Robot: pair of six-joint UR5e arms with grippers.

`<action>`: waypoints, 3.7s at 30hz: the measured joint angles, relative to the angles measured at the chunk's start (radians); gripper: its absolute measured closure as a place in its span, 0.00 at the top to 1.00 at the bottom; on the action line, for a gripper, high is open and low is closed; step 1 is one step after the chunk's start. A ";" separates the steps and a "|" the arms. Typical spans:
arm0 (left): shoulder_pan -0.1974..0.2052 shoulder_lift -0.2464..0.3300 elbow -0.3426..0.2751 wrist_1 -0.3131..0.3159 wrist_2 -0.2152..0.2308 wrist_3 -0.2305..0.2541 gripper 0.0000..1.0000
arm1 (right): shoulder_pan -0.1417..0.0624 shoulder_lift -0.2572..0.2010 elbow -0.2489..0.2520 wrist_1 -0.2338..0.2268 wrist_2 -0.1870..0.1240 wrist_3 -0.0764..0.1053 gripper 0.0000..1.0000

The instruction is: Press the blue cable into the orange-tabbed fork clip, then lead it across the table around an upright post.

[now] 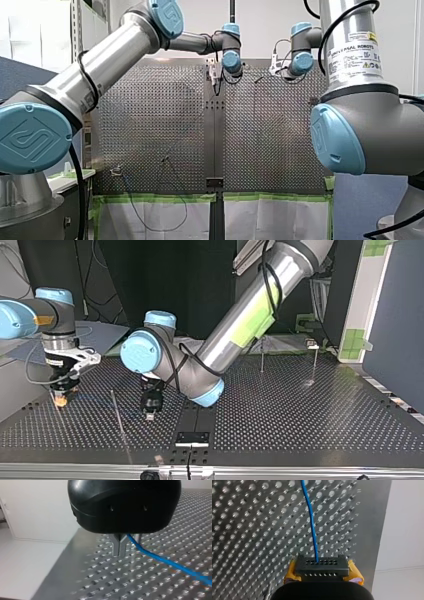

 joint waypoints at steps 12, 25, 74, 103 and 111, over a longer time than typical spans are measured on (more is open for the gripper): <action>-0.002 -0.082 0.046 -0.003 -0.018 0.011 0.00 | -0.008 0.046 0.012 -0.054 -0.059 0.007 0.00; 0.001 -0.084 -0.019 0.020 -0.015 0.030 0.83 | -0.012 0.145 0.105 -0.128 -0.068 0.019 0.00; 0.005 -0.085 -0.046 0.018 -0.080 0.063 1.00 | -0.124 0.567 0.207 -0.480 -0.027 0.035 0.00; 0.000 -0.084 -0.046 -0.023 -0.103 0.021 1.00 | -0.200 0.762 0.205 -0.634 -0.030 0.021 0.00; -0.005 -0.083 -0.047 -0.077 -0.117 -0.049 1.00 | -0.213 0.764 0.204 -0.646 -0.032 0.015 0.00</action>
